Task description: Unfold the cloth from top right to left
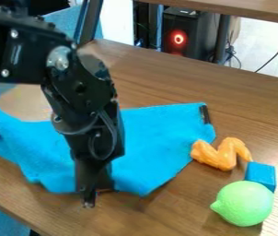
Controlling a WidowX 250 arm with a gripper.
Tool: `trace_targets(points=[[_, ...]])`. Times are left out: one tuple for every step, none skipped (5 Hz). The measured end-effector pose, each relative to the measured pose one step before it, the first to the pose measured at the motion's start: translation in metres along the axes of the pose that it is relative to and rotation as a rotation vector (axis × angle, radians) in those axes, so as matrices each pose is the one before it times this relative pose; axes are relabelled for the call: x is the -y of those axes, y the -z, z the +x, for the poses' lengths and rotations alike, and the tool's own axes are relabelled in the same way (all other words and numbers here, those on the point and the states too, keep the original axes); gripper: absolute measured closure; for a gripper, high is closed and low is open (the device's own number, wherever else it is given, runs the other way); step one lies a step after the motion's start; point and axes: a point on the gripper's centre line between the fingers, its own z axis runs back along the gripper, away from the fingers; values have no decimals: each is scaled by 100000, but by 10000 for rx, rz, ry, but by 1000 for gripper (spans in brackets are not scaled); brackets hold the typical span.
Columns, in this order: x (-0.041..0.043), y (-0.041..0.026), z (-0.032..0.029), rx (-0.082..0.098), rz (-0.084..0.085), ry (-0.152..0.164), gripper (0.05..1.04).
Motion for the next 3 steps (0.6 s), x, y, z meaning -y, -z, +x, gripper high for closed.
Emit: trace_targets(points=[[-2268,-1515,6,221,-35,-867,1034],[-4248,384,-529,-503,-393,-1516,1034],[-4347,570,237,-375,-471,-1384,1034]])
